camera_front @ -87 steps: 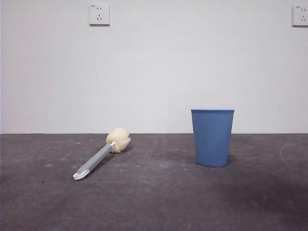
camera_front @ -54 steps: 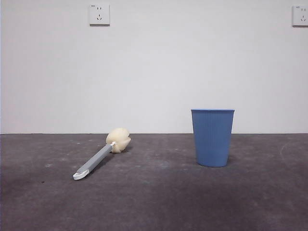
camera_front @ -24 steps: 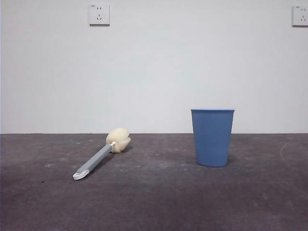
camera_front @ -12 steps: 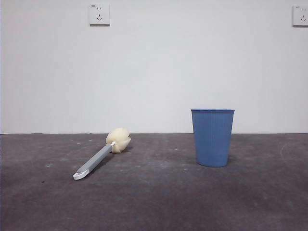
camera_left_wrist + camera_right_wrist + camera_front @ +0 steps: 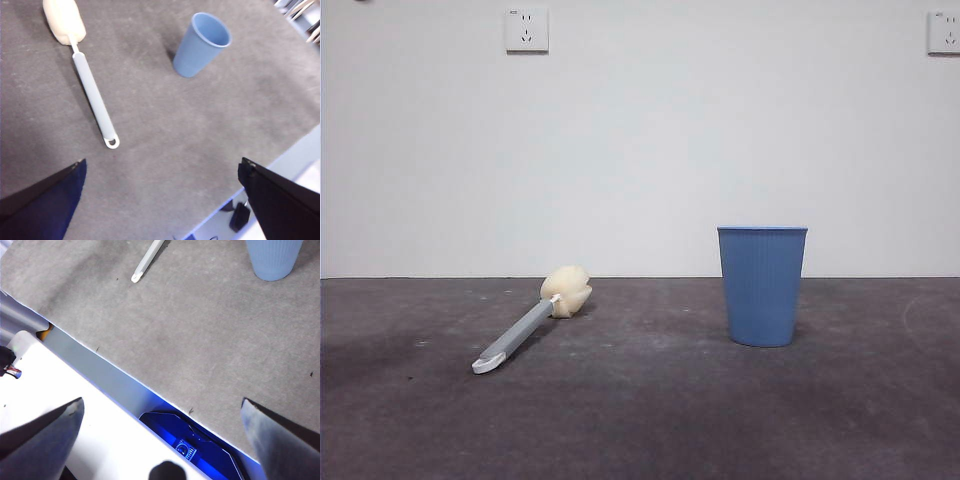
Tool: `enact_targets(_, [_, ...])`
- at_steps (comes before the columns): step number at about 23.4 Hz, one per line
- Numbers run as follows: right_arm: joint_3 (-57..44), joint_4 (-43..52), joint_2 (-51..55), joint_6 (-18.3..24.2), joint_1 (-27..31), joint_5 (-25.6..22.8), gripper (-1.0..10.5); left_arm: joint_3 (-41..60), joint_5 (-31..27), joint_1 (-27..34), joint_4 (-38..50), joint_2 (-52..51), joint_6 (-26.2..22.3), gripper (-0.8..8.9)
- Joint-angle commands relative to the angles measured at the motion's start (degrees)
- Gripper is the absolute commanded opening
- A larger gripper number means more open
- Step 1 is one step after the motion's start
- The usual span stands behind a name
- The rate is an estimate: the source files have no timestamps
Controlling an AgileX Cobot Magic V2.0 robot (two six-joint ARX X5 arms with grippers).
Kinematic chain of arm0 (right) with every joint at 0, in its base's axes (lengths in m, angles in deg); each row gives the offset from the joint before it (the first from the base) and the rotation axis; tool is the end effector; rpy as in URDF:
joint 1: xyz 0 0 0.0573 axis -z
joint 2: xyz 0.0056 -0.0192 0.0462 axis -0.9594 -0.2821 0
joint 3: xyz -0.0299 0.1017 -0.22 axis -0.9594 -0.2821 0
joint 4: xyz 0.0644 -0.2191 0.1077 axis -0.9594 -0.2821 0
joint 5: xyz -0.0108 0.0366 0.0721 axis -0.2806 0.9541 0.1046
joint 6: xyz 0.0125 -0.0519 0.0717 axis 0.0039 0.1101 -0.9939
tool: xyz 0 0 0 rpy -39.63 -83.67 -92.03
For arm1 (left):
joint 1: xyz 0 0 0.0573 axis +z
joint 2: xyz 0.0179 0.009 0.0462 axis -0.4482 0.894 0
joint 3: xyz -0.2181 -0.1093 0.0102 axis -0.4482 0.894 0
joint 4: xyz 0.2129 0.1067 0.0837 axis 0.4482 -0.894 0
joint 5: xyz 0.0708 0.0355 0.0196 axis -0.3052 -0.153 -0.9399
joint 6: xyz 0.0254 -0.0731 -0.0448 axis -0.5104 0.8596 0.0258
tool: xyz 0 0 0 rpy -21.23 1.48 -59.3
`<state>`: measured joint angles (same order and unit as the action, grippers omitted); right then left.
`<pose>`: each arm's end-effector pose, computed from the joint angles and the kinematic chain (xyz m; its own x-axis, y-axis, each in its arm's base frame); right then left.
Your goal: Pick up the cup brush,pick up the cup,insert the brush into the cup,clean the cup,put the cup brush back,put the cup back to the fixed position on the table
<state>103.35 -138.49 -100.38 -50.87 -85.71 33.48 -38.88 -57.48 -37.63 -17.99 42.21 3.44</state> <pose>0.1168 0.0661 0.2624 0.4093 0.6219 -0.6676 -0.5869 0.7397 0.3292 0.1802 -0.0720 0.2552 0.5600 -0.5901 -0.5816 0.4611 0.8052 -0.3729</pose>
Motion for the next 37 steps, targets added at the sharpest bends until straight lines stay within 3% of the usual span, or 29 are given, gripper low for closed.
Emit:
enact_targets(1, [0.2, 0.3, 0.0, -0.2, -0.1, 0.0, 5.7, -1.1, -4.6, -3.8, 2.6, 6.0, 2.4, 5.66])
enact_targets(7, [0.2, 0.3, 0.0, -0.2, -0.1, 0.1, 5.7, -4.6, -18.7, -14.1, 10.8, 22.0, 6.2, 5.66])
enact_targets(12, [0.2, 0.3, 0.0, -1.2, -0.1, 0.0, 5.7, -11.9, -29.4, -18.1, 12.8, 38.3, 6.2, 5.66])
enact_targets(21, [0.2, 0.3, 0.0, -1.2, -0.1, 0.0, 5.7, -15.3, -31.1, -18.2, 17.9, 54.5, 8.8, 5.65])
enact_targets(28, [0.2, 0.3, 0.0, -1.1, -0.1, -0.1, 5.7, -15.3, -33.7, -18.2, 19.5, 56.9, 10.3, 5.53])
enact_targets(30, [0.2, 0.4, 0.0, -1.1, -0.1, -0.1, 5.7, -15.3, -34.0, -18.2, 19.5, 56.9, 10.3, 4.63])
enact_targets(37, [0.2, 0.3, 0.0, -1.1, -0.1, -0.1, 5.7, -15.3, -33.9, -18.3, 19.0, 58.1, 12.1, 4.66])
